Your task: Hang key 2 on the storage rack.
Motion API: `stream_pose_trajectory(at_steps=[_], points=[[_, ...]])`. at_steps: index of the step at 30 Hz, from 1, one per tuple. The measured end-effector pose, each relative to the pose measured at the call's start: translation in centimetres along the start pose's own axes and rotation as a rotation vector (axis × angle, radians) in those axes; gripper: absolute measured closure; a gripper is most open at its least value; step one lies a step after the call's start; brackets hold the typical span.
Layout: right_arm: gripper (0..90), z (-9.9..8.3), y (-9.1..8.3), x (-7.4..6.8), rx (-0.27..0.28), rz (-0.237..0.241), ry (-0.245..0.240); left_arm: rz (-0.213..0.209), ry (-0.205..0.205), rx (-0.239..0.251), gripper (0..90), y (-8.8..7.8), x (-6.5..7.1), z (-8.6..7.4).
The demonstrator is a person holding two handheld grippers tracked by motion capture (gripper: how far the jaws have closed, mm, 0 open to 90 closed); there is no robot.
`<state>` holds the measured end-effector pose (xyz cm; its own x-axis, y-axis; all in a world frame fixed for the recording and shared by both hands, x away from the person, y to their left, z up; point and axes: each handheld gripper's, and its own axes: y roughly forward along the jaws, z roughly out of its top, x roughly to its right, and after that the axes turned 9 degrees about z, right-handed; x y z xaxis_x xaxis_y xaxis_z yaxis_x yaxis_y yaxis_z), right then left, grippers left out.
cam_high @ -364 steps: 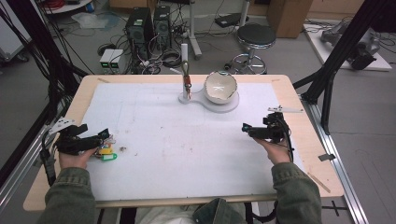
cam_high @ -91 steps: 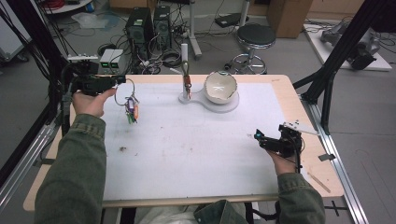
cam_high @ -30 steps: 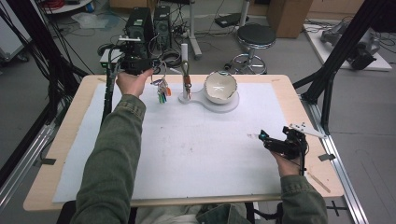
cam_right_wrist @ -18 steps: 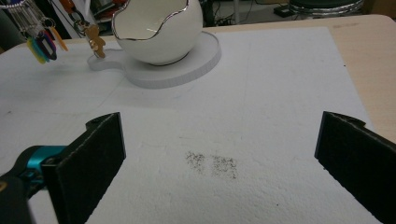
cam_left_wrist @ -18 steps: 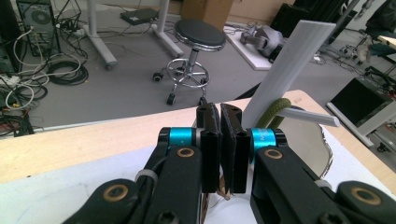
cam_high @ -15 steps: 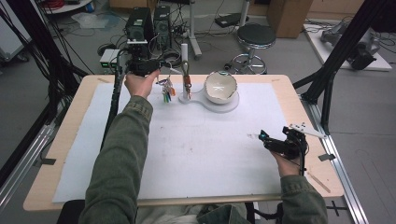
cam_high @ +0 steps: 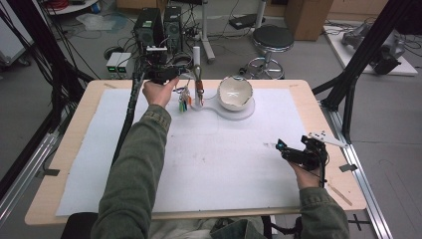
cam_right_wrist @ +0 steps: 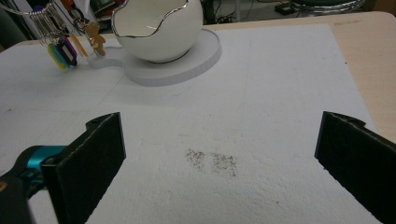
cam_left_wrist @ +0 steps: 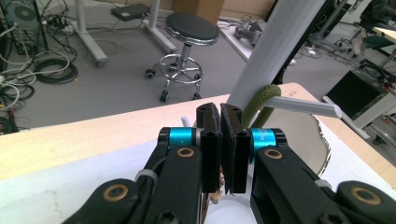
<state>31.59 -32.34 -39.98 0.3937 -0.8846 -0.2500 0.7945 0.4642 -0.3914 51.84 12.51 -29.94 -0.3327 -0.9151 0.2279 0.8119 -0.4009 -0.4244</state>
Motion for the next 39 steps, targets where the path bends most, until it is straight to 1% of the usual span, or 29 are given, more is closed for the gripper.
stream_pose_trajectory(at_steps=[2,5,7,10,11,13,14,15,16,18,19,20,21,22,23,24,26,27,28,31,32,33,34,36,39], points=[[0.9,0.0,-0.1,0.0,0.001,-0.002,0.002,-0.007,0.005,-0.002,86.5,0.2,0.3,-0.1],[0.9,-0.1,-0.3,0.1,0.002,-0.007,0.011,0.016,0.041,-0.014,86.4,0.5,0.9,-0.2],[1.0,-0.1,-0.4,0.2,0.006,-0.009,0.005,0.026,0.059,-0.022,86.4,0.7,1.1,-0.4],[1.0,-0.1,-0.4,0.2,0.002,-0.008,0.005,0.04,0.084,-0.046,86.4,1.1,1.3,-0.7],[1.0,-0.1,-0.4,0.1,0.002,-0.007,0.011,0.044,0.088,-0.048,86.4,1.2,1.4,-0.8],[1.0,-0.1,-0.3,0.2,0.004,-0.008,0.004,0.05,0.094,-0.058,86.3,1.2,1.5,-0.9],[1.0,-0.1,-0.3,0.1,0.002,-0.006,0.009,0.049,0.081,-0.059,85.8,1.3,1.4,-0.9],[1.0,-0.1,-0.3,0.2,0.001,-0.006,0.008,0.046,0.062,-0.064,83.6,1.3,1.3,-0.8],[1.0,-0.1,-0.3,0.2,0.001,-0.006,0.008,0.039,0.04,-0.088,74.7,1.4,1.2,-0.8],[1.0,-0.1,-0.3,0.2,0.002,-0.005,0.011,0.004,0.0,-0.141,61.9,1.7,0.6,-1.0],[1.0,-0.1,-0.3,0.2,0.001,-0.004,0.007,0.005,-0.004,-0.158,55.1,1.8,0.4,-1.2],[0.9,-0.1,-0.3,0.2,0.001,-0.004,0.005,0.01,-0.014,-0.158,49.8,1.8,0.2,-1.4],[1.0,-0.1,-0.2,0.2,0.001,-0.002,0.004,0.004,-0.023,-0.142,48.0,1.7,-0.2,-1.7],[0.9,-0.1,-0.2,0.1,-0.002,-0.003,0.004,0.007,-0.045,-0.118,47.2,1.6,-0.4,-2.0],[0.9,-0.1,-0.2,0.1,-0.001,-0.002,0.003,0.02,-0.056,-0.105,43.1,1.4,-0.7,-2.4],[0.9,-0.1,-0.2,0.2,0.0,-0.003,-0.001,0.04,-0.061,-0.103,37.1,1.4,-1.0,-2.7],[1.0,-0.1,-0.2,0.2,-0.001,-0.003,0.001,0.071,-0.057,-0.128,27.3,1.4,-1.4,-3.2],[0.9,-0.1,-0.2,0.2,-0.002,-0.003,0.002,0.081,-0.057,-0.136,21.3,1.4,-1.6,-3.4],[0.9,-0.1,-0.2,0.2,-0.002,-0.003,-0.002,0.1,-0.06,-0.143,13.8,1.3,-1.8,-3.6],[0.9,-0.1,-0.1,0.2,-0.004,-0.002,-0.004,0.132,-0.062,-0.129,1.6,0.8,-2.2,-3.8],[0.9,-0.1,-0.1,0.2,-0.005,-0.002,-0.005,0.137,-0.064,-0.109,1.6,0.5,-2.4,-3.9],[0.9,-0.1,-0.1,0.2,-0.004,-0.003,-0.003,0.123,-0.069,-0.093,1.6,0.3,-2.5,-3.8],[0.9,-0.1,-0.1,0.2,-0.002,-0.004,-0.003,0.115,-0.068,-0.086,1.6,0.1,-2.7,-3.8],[0.9,-0.1,-0.2,0.2,0.0,-0.003,0.0,0.117,-0.053,-0.073,1.6,-0.3,-2.9,-3.8],[0.9,-0.1,-0.2,0.3,-0.001,-0.002,0.002,0.118,-0.044,-0.07,1.6,-0.8,-3.2,-3.9]])
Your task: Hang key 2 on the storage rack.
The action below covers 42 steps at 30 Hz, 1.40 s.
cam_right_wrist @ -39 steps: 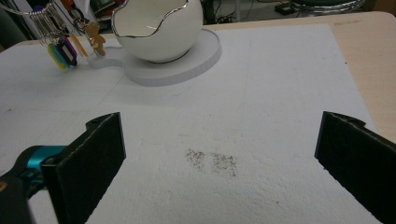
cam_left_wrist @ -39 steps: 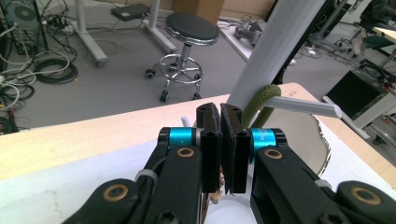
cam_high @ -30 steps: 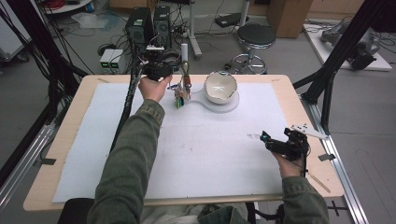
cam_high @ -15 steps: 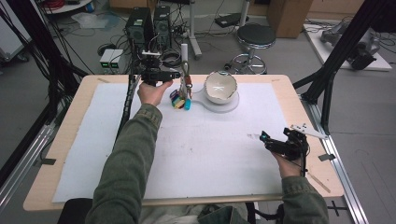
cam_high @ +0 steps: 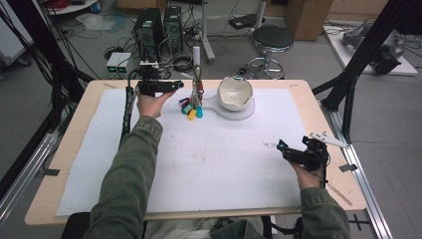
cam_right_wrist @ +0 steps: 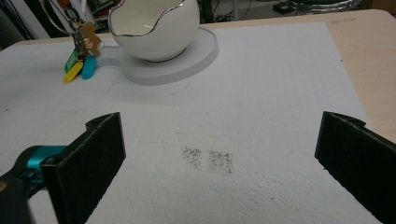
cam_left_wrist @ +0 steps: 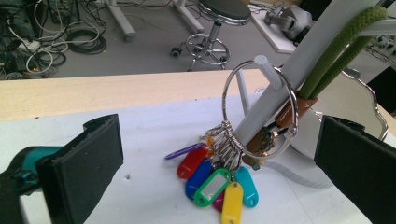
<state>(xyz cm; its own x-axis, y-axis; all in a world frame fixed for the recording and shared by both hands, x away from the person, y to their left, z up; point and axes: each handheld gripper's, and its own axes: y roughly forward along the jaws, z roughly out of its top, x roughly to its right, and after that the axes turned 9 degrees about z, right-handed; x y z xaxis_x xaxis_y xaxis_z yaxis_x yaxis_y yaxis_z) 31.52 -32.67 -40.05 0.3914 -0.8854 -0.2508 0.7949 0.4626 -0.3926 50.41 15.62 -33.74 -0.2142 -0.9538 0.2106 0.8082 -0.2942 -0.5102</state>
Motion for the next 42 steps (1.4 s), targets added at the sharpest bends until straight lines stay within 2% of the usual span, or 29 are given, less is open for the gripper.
stream_pose_trajectory(at_steps=[7,15,19,23,27,39,42], points=[[0.9,0.0,0.1,-0.2,-0.005,0.001,0.001,0.006,0.022,0.001,1.6,-1.2,-1.1,-0.5],[0.9,0.1,0.1,-0.2,-0.002,0.0,0.003,0.024,0.02,0.008,1.6,-2.5,-2.5,-1.5],[0.9,0.1,0.2,-0.2,-0.002,0.0,-0.006,0.034,0.039,-0.008,1.6,-3.1,-3.0,-2.1],[0.9,0.1,0.1,-0.2,0.001,-0.001,-0.005,0.038,0.045,-0.004,1.6,-3.9,-3.4,-2.5],[0.9,0.1,0.2,-0.2,0.0,-0.002,-0.004,0.054,0.068,0.014,1.6,-4.7,-3.7,-2.8],[0.9,0.1,0.3,-0.2,-0.003,-0.002,-0.01,0.045,0.046,0.032,1.6,-6.2,-5.0,-4.1],[0.9,0.1,0.3,-0.3,-0.007,0.0,-0.005,0.065,0.046,0.02,1.6,-6.3,-5.6,-4.8]])
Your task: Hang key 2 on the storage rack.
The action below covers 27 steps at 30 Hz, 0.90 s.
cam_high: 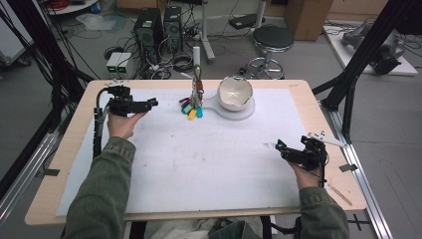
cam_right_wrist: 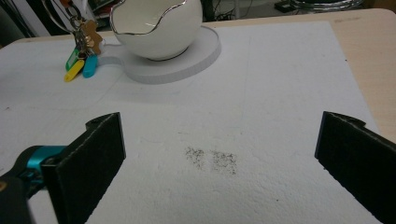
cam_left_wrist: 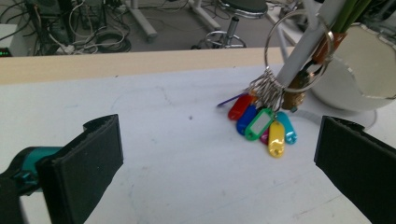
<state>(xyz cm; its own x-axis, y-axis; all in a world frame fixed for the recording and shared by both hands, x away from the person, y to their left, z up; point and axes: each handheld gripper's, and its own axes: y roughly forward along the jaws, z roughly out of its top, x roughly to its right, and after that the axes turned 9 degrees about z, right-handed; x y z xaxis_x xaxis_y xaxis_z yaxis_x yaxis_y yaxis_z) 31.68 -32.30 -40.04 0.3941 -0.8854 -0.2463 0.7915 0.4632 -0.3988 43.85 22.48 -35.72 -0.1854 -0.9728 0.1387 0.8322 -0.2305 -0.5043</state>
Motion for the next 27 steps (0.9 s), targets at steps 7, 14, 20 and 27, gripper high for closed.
stream_pose_trajectory(at_steps=[7,14,20,27], points=[[0.9,0.0,0.0,0.0,-0.001,-0.004,0.003,0.019,-0.029,-0.009,1.6,-0.6,-1.5,-1.6],[0.9,0.0,0.2,-0.1,-0.004,-0.012,0.0,0.019,-0.036,0.019,1.6,-1.7,-2.4,-2.9],[0.9,0.0,0.2,0.0,-0.006,-0.007,0.007,0.034,-0.028,0.05,1.6,-2.9,-2.7,-4.1],[0.9,0.0,0.2,0.0,-0.007,-0.008,0.008,0.038,-0.007,0.094,1.6,-4.6,-2.6,-5.1]])
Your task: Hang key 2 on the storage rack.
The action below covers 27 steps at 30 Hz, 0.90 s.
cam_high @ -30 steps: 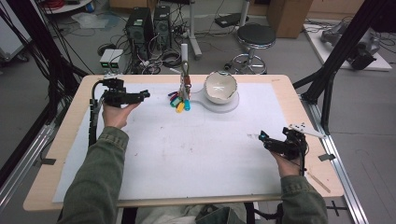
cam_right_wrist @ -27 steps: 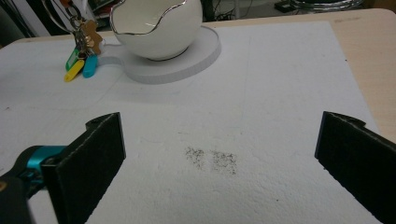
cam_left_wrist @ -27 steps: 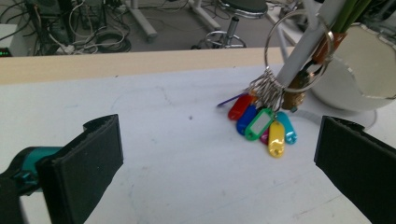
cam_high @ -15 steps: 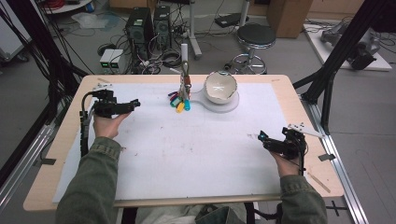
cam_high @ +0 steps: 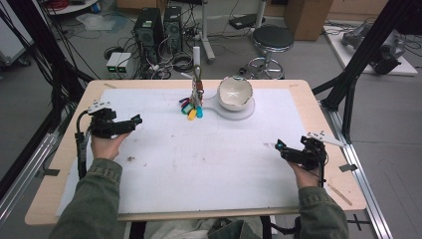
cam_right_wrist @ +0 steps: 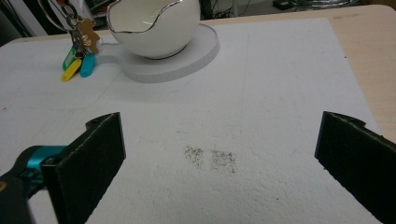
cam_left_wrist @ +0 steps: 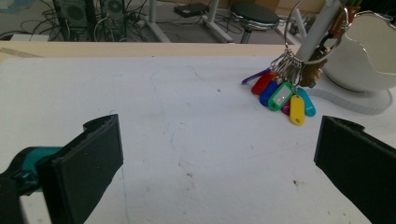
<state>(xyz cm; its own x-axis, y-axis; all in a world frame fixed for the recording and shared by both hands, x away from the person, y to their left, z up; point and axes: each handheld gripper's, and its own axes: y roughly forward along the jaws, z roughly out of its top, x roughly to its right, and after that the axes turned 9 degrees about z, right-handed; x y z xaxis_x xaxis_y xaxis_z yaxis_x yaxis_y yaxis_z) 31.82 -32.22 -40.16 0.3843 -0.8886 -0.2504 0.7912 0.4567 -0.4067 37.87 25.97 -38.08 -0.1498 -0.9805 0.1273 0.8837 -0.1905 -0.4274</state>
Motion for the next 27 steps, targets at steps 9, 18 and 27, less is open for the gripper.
stream_pose_trajectory(at_steps=[9,18,27], points=[[0.9,0.0,0.1,0.1,-0.002,0.0,-0.002,-0.007,0.038,0.061,1.6,-2.0,0.5,-1.3],[0.9,0.0,0.1,0.1,0.001,0.008,-0.001,0.02,0.035,0.091,1.6,-2.8,0.1,-2.7],[0.9,0.0,0.1,0.1,0.001,0.01,0.0,0.031,0.03,0.117,1.6,-3.6,-0.7,-4.0]])
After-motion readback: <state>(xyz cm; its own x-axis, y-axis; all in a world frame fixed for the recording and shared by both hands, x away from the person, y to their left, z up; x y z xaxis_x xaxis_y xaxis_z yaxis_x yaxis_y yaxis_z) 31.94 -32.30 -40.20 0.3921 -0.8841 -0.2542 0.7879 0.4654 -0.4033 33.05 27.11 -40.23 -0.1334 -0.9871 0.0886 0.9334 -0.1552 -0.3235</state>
